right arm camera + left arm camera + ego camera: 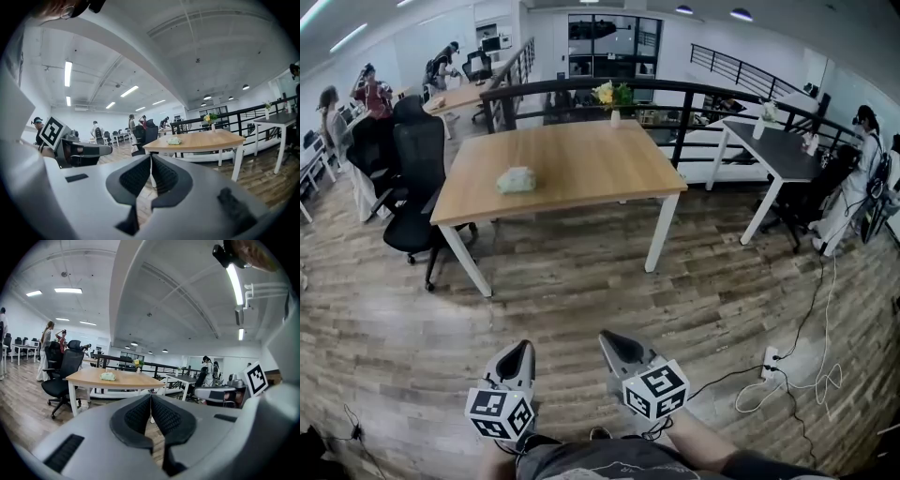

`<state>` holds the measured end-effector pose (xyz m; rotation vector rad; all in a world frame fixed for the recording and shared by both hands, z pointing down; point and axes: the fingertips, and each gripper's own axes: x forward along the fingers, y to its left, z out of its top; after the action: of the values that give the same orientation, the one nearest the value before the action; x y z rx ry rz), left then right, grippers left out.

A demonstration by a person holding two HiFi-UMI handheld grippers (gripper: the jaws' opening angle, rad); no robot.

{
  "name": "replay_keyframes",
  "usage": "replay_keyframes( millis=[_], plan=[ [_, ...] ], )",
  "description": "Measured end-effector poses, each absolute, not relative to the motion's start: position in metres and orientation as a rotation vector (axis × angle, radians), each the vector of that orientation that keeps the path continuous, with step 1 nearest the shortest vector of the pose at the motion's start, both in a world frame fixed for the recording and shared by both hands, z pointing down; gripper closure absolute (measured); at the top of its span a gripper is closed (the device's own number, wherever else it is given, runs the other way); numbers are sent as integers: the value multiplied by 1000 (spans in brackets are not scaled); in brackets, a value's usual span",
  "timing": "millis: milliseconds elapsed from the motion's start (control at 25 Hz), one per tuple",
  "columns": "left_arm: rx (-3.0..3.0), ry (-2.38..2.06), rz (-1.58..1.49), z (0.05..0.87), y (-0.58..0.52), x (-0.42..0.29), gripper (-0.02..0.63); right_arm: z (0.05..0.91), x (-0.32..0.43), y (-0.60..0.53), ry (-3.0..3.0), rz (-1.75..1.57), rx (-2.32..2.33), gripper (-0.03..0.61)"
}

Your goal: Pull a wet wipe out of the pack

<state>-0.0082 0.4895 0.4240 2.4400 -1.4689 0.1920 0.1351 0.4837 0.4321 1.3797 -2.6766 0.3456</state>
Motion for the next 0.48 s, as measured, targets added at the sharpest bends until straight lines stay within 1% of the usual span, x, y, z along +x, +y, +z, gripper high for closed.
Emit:
replay_keyframes(
  millis=[240, 480],
  plan=[
    [2319, -1538, 134, 432, 495, -33, 598, 446, 140, 479, -2676, 423, 1380, 551],
    [2272, -1574, 136, 442, 481, -58, 598, 466, 122, 468, -2663, 493, 1328, 551]
  ],
)
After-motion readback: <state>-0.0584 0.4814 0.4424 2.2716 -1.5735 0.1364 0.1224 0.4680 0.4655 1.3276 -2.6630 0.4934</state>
